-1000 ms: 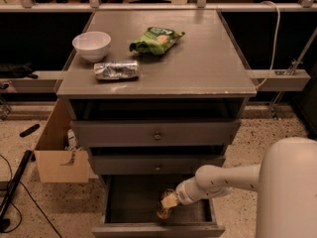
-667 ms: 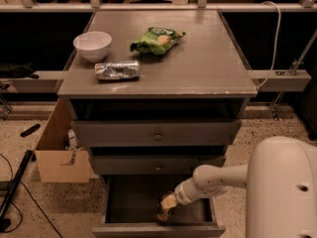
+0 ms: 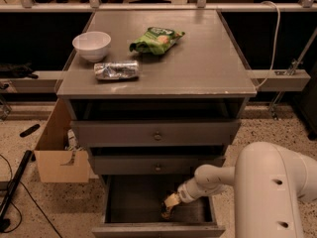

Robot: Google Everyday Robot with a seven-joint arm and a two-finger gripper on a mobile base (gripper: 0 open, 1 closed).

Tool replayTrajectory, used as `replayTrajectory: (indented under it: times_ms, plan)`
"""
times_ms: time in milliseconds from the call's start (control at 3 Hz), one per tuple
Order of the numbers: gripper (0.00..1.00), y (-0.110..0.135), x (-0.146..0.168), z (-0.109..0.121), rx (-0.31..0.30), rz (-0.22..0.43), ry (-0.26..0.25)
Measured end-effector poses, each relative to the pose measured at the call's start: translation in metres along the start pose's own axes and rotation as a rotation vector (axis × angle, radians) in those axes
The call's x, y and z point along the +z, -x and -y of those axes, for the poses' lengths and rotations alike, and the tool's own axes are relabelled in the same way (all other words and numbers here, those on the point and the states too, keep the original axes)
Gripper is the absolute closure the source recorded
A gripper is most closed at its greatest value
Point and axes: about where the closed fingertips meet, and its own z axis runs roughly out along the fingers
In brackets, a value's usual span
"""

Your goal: Place orange can into bottom drawer

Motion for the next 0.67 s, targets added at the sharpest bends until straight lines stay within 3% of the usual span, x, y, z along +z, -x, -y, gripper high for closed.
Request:
replayTrajectory:
  times_ms: [333, 667]
  plan:
    - [1.0, 0.002, 0.017, 0.029, 0.072, 0.028, -0.007]
    - [1.0, -0.001, 0.024, 0.044, 0.131, 0.053, -0.012]
